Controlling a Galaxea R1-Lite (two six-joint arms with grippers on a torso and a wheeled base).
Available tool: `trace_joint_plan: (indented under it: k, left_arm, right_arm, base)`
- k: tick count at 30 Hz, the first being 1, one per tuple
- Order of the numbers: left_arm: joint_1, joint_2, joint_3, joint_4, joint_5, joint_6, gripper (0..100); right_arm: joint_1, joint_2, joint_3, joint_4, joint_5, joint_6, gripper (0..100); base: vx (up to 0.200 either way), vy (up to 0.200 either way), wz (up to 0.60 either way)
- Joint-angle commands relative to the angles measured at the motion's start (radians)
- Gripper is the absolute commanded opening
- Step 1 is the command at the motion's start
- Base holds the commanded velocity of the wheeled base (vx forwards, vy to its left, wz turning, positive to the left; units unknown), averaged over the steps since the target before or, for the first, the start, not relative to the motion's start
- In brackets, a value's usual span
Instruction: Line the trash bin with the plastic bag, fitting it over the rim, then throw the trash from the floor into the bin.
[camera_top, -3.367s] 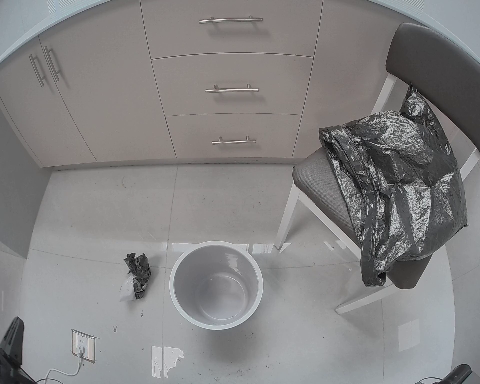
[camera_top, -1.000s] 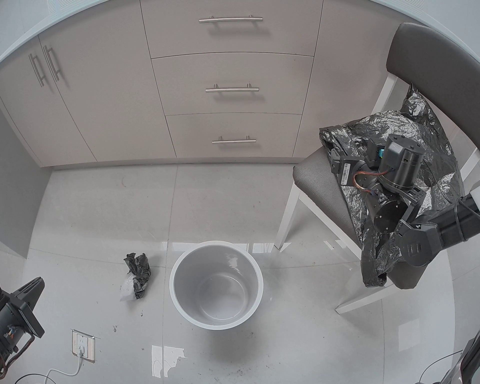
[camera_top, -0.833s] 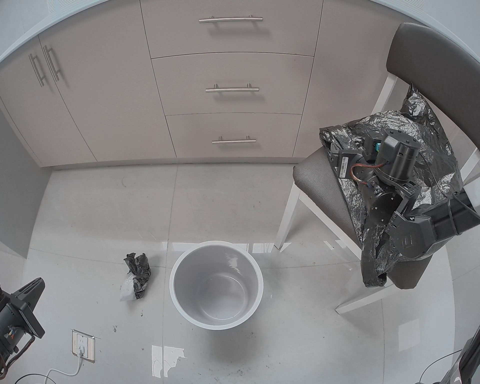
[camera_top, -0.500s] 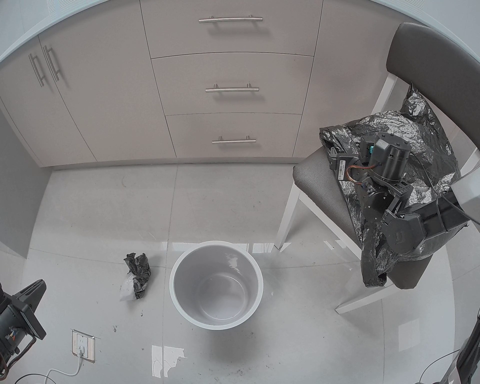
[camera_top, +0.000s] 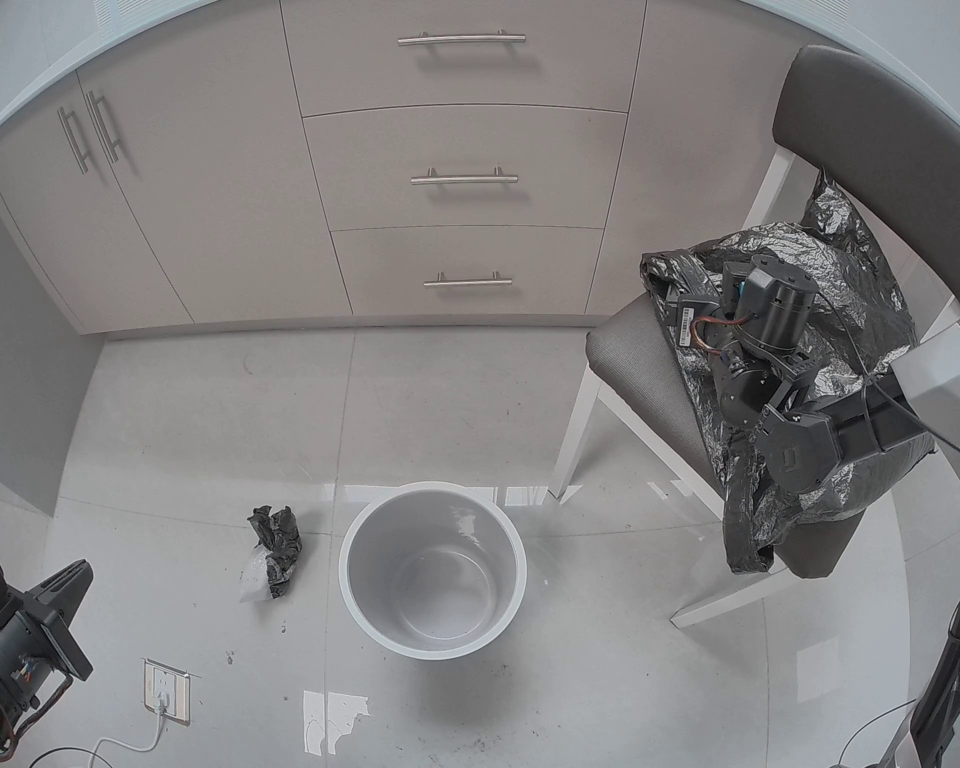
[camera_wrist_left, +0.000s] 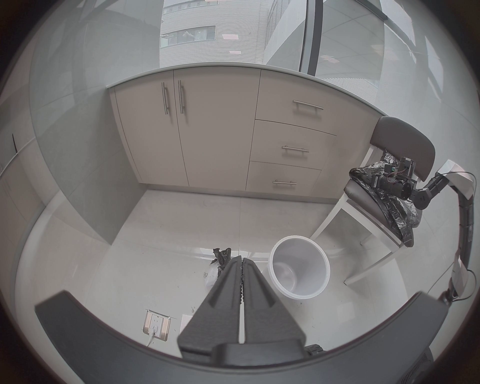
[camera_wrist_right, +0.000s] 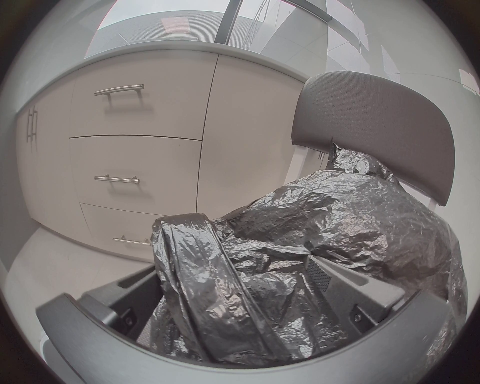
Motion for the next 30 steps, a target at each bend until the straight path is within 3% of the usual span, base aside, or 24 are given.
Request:
trace_joint_plan:
  k: [1, 5, 8, 19, 20, 30]
  left_arm:
    - [0.0, -0.003, -0.002, -0.004, 0.0, -0.002, 0]
    - [0.0, -0.006, 0.002, -0.016, 0.0, -0.002, 0]
    - [-0.002, -0.043, 0.004, -0.016, -0.002, -0.002, 0]
    - [-0.023, -0.046, 0.012, -0.016, 0.0, -0.002, 0]
    - [-0.025, -0.046, 0.012, -0.016, 0.0, -0.002, 0]
    - [-0.046, -0.046, 0.019, -0.016, -0.002, 0.0, 0]
  right_arm:
    - [-0.001, -0.016, 0.002, -0.002, -0.045, -0.028, 100]
    - [0.012, -0.025, 0.011, -0.002, -0.074, -0.055, 100]
    - [0.013, -0.017, 0.007, -0.002, -0.132, -0.081, 100]
    - [0.004, 0.027, -0.001, -0.002, -0.135, -0.085, 100]
    - [0.004, 0.027, -0.001, -0.002, -0.135, -0.085, 0]
    - [0.012, 0.023, 0.002, -0.031, -0.126, -0.083, 0]
  base:
    - [0.0, 0.0, 0.0]
    - [0.0, 0.0, 0.0]
    - [0.0, 0.0, 0.0]
    - [0.0, 0.0, 0.0]
    - [0.0, 0.0, 0.0]
    - [0.0, 0.0, 0.0]
